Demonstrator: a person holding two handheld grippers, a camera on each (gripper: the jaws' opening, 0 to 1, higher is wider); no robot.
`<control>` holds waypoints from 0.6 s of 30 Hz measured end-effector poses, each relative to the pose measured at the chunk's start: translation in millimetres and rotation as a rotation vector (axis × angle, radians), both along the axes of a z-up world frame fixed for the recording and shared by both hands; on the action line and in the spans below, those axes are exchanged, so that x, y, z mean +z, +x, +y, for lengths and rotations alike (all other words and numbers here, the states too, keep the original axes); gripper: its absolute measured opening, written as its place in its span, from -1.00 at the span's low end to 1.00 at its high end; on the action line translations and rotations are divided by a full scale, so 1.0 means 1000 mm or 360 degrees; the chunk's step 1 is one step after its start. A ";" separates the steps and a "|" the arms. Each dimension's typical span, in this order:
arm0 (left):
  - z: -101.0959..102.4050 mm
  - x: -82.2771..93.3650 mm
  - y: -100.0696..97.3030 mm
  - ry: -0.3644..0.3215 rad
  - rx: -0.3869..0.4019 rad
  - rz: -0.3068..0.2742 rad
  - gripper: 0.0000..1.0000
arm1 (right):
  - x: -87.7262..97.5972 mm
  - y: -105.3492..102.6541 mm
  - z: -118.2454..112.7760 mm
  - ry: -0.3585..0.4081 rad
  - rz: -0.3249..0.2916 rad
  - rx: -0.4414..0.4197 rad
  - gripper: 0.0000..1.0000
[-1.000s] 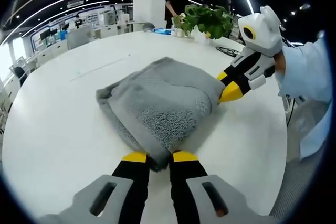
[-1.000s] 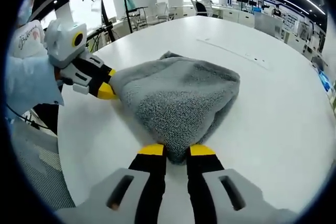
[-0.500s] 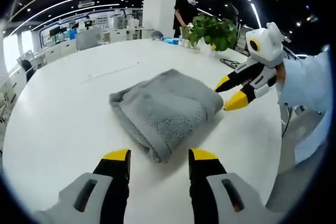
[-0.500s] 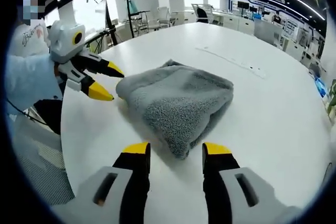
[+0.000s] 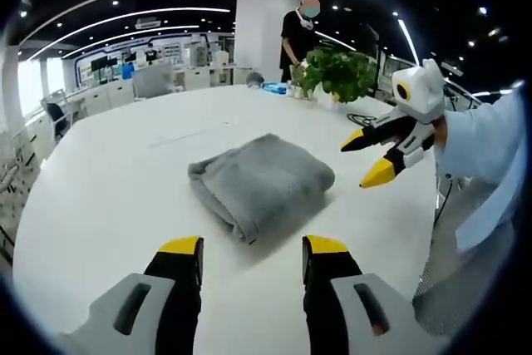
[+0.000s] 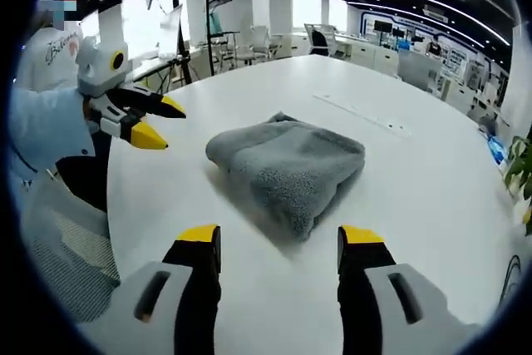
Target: Fold the towel on the table until its edges align and the towel forms a compact rectangular stack.
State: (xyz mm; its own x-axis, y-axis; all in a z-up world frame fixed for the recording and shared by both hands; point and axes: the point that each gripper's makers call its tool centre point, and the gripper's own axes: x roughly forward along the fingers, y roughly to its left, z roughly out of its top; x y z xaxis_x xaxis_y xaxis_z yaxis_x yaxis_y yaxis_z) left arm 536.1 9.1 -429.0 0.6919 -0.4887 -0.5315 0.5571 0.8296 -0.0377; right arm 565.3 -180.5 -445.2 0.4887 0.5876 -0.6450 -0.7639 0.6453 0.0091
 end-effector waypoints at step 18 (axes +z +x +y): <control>0.023 0.026 -0.039 -0.0004 0.0123 -0.0122 0.00 | 0.034 -0.046 -0.019 0.0119 -0.0147 -0.0002 0.25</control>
